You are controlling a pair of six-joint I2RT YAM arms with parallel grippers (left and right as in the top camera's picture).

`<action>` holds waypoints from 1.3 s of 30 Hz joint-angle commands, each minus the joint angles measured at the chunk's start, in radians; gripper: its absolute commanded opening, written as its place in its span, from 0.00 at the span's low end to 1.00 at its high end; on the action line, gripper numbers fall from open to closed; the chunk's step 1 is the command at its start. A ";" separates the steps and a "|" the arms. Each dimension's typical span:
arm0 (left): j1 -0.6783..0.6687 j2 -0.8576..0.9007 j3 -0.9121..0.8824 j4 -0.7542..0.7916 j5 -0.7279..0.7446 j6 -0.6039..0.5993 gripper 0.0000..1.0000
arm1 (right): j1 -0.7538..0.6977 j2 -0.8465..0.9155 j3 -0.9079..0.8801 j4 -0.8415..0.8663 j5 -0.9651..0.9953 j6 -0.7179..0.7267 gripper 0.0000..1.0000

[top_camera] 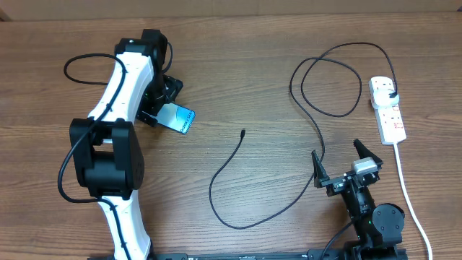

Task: Plug charger to phone and switch on socket
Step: 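Lower the left gripper onto the phone, aligning with its long edges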

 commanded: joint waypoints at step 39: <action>-0.014 -0.251 -0.406 0.395 -0.003 -0.087 0.99 | 0.005 -0.010 -0.011 0.005 0.002 -0.001 1.00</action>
